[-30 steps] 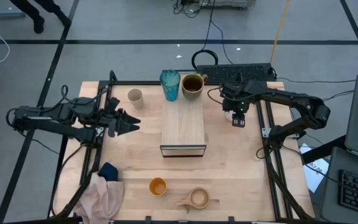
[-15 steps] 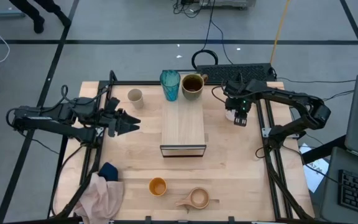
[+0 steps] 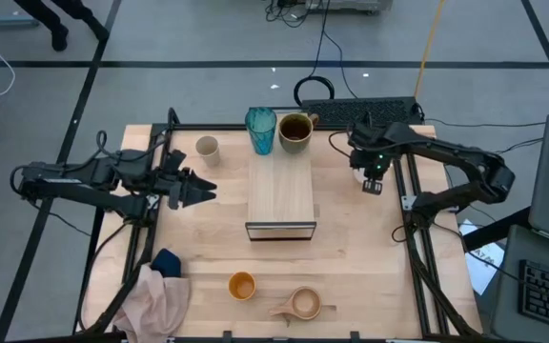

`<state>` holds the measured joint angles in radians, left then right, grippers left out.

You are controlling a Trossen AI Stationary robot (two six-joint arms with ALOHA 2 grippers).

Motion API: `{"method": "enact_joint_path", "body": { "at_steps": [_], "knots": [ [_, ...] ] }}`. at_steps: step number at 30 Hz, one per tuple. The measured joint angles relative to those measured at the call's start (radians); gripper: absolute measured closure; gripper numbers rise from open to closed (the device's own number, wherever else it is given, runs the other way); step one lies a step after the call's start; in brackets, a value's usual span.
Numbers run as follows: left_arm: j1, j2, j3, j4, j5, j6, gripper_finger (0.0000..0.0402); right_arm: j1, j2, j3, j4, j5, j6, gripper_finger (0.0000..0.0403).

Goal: Stack small to large cups/mugs on shelf
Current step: Put the white mug on the shelf

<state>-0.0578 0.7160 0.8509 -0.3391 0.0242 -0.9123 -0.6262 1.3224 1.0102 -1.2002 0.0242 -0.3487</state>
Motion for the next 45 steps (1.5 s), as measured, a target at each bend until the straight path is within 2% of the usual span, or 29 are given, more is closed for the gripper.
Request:
{"method": "enact_joint_path", "body": {
  "at_steps": [4, 9, 12, 17, 24, 30, 38, 45],
  "knots": [
    [0.0, 0.005, 0.0, 0.001, 0.0, 0.012, 0.0053, 0.026, -0.087, 0.057, -0.09, -0.001, 0.056, 0.0401],
    [0.0, 0.012, 0.0, 0.001, -0.006, 0.028, 0.0053, 0.099, -0.176, 0.2, -0.148, -0.035, 0.184, 0.0402],
    [0.0, 0.013, 0.0, 0.0, -0.008, 0.042, 0.0053, 0.162, -0.186, 0.311, -0.148, -0.075, 0.281, 0.0402],
    [0.0, 0.013, 0.0, -0.001, -0.029, 0.062, 0.0053, 0.285, -0.152, 0.48, -0.143, -0.078, 0.402, 0.0402],
    [0.0, 0.012, 0.0, 0.0, -0.031, 0.058, 0.0053, 0.457, -0.061, 0.655, -0.135, -0.078, 0.531, 0.0402],
    [0.0, 0.012, 0.0, 0.0, -0.029, 0.067, 0.0053, 0.577, 0.085, 0.818, -0.131, -0.078, 0.55, 0.0402],
    [0.0, 0.012, 0.0, -0.001, 0.009, 0.079, 0.0053, 0.648, 0.289, 1.041, -0.21, -0.067, 0.497, 0.0403],
    [0.0, 0.012, 0.0, -0.006, 0.008, 0.088, 0.0053, 0.66, 0.427, 1.189, -0.374, 0.008, 0.408, 0.0403]
  ]
}}
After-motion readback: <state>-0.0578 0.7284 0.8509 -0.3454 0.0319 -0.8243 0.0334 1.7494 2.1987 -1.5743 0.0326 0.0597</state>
